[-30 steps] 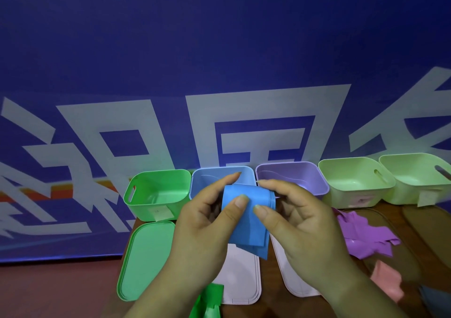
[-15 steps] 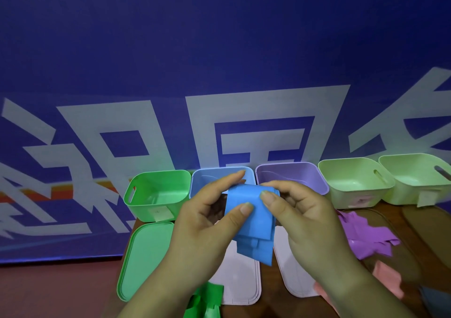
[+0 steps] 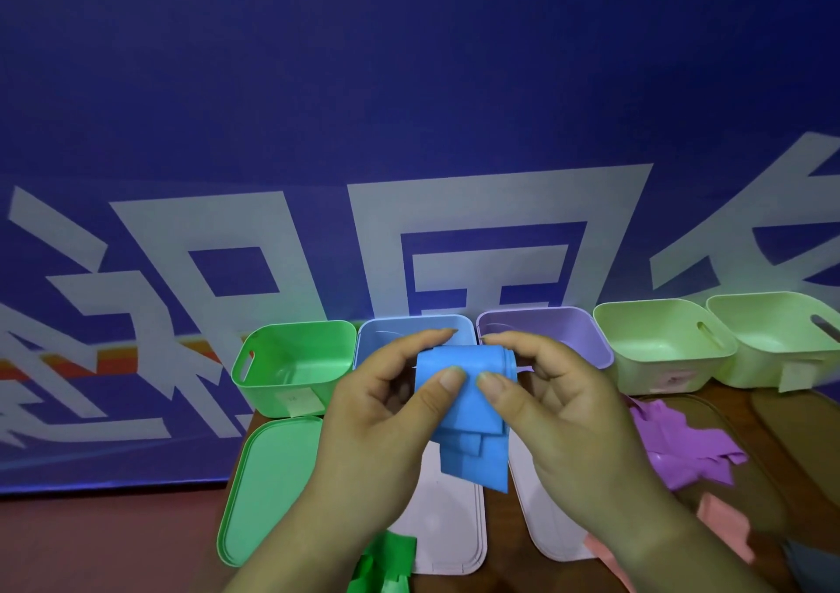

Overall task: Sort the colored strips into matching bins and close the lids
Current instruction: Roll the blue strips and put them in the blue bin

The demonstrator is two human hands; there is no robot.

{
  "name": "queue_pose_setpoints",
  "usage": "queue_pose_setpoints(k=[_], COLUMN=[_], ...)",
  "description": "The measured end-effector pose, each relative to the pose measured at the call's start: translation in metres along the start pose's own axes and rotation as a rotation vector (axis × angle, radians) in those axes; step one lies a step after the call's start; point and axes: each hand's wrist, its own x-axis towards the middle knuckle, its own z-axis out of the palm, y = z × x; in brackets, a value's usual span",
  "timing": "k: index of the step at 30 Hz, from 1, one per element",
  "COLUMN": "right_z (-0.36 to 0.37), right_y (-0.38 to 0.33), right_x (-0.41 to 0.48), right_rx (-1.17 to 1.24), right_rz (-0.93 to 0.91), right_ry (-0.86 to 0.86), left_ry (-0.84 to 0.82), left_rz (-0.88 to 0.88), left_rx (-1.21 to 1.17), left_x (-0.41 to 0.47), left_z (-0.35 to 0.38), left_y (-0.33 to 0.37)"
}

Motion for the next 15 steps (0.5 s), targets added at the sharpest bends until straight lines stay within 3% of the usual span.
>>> queue_pose_setpoints(k=[8, 15], right_z=[0.000, -0.003], right_y=[-0.002, -0.001], right_x=[0.001, 0.012], right_rx=[-0.016, -0.007], right_rz=[-0.047, -0.015], right_ry=[-0.015, 0.039], left_ry=[0.038, -0.048], left_rz=[-0.061, -0.030], left_rx=[-0.001, 0.002], left_x=[0.003, 0.006], left_z=[0.000, -0.002], left_y=[0.002, 0.009])
